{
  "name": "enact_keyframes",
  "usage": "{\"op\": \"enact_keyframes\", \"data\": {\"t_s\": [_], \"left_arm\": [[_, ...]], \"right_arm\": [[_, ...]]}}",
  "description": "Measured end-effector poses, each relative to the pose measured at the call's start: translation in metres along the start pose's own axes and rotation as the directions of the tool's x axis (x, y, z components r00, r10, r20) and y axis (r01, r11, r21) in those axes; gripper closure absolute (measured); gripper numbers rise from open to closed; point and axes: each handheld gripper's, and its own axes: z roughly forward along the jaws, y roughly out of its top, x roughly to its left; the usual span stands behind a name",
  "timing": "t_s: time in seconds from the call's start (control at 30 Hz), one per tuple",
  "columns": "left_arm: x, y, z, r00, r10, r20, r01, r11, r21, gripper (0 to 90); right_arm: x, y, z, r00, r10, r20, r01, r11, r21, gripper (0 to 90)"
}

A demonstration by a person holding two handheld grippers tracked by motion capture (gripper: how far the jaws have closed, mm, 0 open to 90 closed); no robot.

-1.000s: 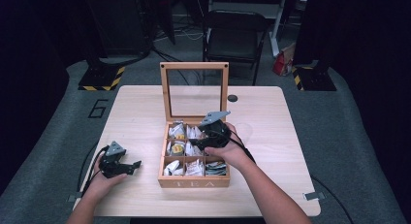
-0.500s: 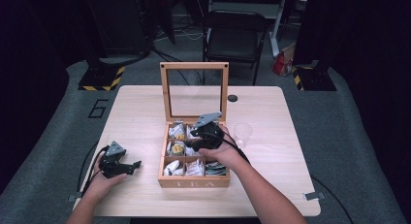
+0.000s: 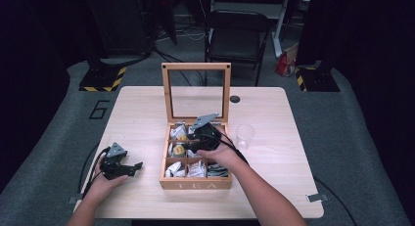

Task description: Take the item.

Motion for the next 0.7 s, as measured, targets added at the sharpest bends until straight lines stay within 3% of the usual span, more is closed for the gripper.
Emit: {"op": "enact_keyframes", "data": {"t_s": [0.3, 0.7], "left_arm": [[0.0, 0.0, 0.0, 1.0, 0.0, 0.0, 0.0, 1.0, 0.0, 13.1], [0.0, 0.0, 0.0, 1.0, 0.0, 0.0, 0.0, 1.0, 0.0, 13.1]], "right_arm": [[0.002, -0.001, 0.012, 0.9992, 0.001, -0.04, 0.0, 1.0, 0.03, 62.7], [-0.001, 0.0, 0.02, 0.9985, 0.005, -0.055, -0.002, 0.999, 0.045, 63.3]]}}
